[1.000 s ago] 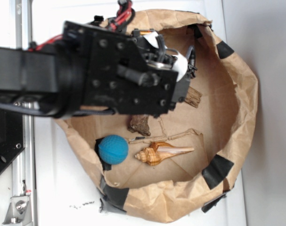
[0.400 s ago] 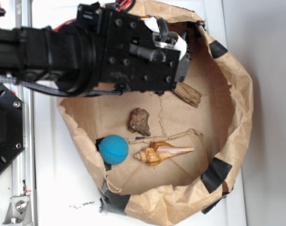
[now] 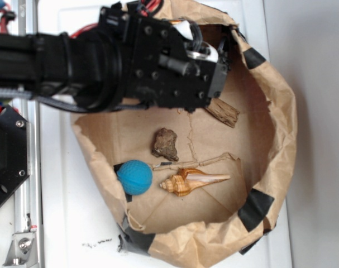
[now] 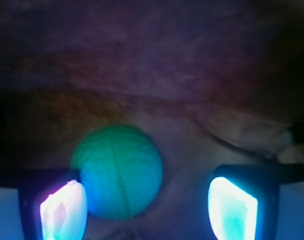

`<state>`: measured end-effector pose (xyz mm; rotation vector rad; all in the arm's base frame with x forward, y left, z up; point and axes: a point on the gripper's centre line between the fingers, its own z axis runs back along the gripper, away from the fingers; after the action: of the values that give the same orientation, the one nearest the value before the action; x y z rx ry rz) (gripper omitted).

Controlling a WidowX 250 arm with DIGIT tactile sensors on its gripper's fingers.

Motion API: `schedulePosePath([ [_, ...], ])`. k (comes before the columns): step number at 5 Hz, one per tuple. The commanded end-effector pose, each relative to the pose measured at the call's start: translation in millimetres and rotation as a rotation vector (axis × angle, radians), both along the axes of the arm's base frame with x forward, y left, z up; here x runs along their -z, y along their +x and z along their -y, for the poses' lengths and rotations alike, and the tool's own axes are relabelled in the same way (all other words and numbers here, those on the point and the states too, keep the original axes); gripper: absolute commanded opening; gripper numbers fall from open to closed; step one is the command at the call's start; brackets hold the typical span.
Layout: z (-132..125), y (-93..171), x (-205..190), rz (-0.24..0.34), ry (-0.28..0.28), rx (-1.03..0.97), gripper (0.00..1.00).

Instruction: Grab the green ball.

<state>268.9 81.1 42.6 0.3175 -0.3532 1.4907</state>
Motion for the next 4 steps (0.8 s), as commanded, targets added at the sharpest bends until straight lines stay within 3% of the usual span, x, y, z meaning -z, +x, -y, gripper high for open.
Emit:
schedulePosePath([
  [1, -17.4, 13.8, 23.9, 0.03, 0.06, -0.007, 1.0],
  [2, -12.4, 12.2, 16.9, 0.059, 0.025, -0.003, 0.0],
  [4, -2.4, 10.6, 7.9, 0.069, 0.015, 0.03, 0.0],
])
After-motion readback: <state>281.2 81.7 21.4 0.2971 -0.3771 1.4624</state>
